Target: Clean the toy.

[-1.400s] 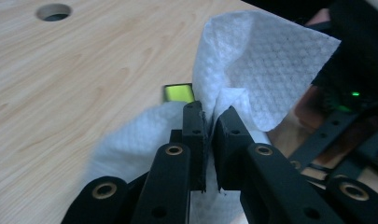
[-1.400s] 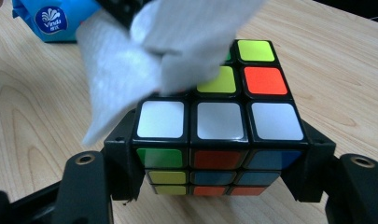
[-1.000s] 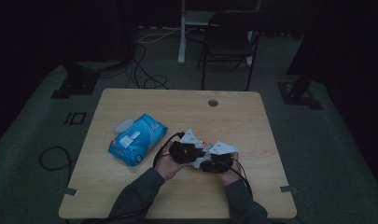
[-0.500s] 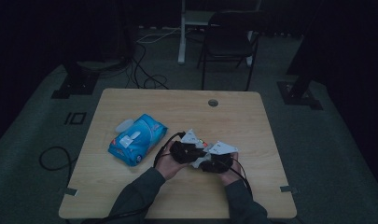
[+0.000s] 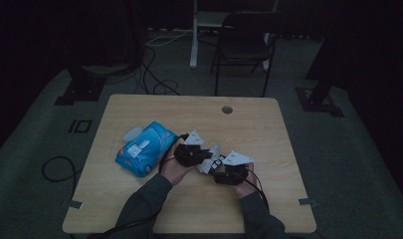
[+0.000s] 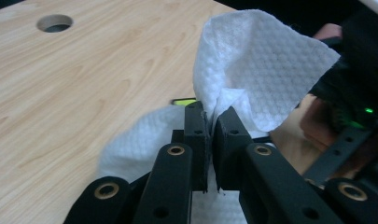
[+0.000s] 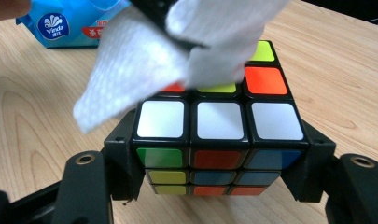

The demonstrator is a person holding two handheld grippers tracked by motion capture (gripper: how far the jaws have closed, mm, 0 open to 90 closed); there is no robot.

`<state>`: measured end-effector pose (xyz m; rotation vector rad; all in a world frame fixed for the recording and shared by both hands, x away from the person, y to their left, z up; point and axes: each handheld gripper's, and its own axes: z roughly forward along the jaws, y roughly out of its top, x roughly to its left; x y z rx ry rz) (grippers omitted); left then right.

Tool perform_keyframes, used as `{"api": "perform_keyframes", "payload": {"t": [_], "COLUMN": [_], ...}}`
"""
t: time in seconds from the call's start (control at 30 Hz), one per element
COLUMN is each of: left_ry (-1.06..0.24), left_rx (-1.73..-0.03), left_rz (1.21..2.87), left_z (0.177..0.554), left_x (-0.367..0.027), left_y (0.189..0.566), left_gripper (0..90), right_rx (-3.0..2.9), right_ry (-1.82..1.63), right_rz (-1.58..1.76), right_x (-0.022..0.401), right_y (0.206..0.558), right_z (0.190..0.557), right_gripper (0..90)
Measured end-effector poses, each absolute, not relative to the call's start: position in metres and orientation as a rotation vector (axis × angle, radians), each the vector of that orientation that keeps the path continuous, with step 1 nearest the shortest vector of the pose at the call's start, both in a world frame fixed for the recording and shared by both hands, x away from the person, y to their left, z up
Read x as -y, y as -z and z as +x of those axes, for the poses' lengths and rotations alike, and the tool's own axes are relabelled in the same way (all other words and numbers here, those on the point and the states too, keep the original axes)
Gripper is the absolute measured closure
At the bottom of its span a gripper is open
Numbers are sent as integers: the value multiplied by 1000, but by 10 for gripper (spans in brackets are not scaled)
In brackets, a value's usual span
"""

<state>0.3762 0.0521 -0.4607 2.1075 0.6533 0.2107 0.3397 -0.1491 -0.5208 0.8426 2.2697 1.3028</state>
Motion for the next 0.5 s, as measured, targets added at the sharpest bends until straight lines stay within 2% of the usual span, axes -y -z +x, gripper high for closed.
{"api": "perform_keyframes", "payload": {"t": [0.5], "left_ry": [-242], "left_rx": [-707], "left_rz": [2081], "left_z": [390], "left_x": [-59], "left_y": [460], "left_gripper": [864], "right_rx": [-2291], "right_ry": [-1319], "right_rz": [805], "right_x": [144], "right_y": [520], "right_z": [336], "right_gripper": [344]}}
